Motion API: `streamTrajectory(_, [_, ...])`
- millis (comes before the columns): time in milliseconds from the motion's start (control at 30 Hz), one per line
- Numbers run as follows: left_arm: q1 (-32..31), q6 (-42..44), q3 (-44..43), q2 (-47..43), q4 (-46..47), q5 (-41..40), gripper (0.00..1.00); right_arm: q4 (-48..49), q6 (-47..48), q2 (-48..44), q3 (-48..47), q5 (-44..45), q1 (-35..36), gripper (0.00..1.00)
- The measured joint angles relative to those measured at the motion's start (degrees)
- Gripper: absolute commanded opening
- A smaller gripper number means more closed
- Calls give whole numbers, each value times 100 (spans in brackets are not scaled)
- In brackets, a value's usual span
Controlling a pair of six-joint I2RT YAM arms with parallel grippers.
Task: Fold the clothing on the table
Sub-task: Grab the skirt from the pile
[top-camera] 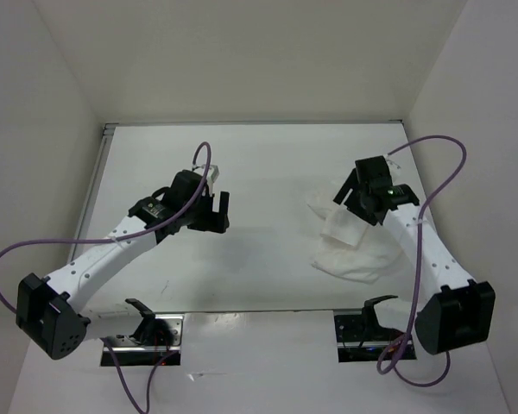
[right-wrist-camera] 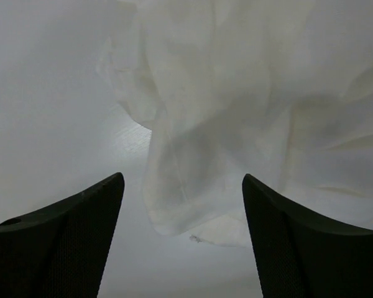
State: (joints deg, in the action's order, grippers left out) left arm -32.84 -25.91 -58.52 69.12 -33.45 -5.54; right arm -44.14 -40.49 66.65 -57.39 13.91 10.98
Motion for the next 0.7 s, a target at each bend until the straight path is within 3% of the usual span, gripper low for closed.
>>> streamTrajectory(133, [0, 48, 0, 0, 4, -24, 99, 0, 247, 846, -612, -273, 144, 69])
streamTrajectory(333, [0, 46, 0, 0, 9, -111, 99, -216, 417, 1869, -1532, -94, 931, 57])
streamTrajectory(700, [2, 26, 2, -66, 9, -306, 99, -1803, -116, 2765, -2232, 1303, 1945, 51])
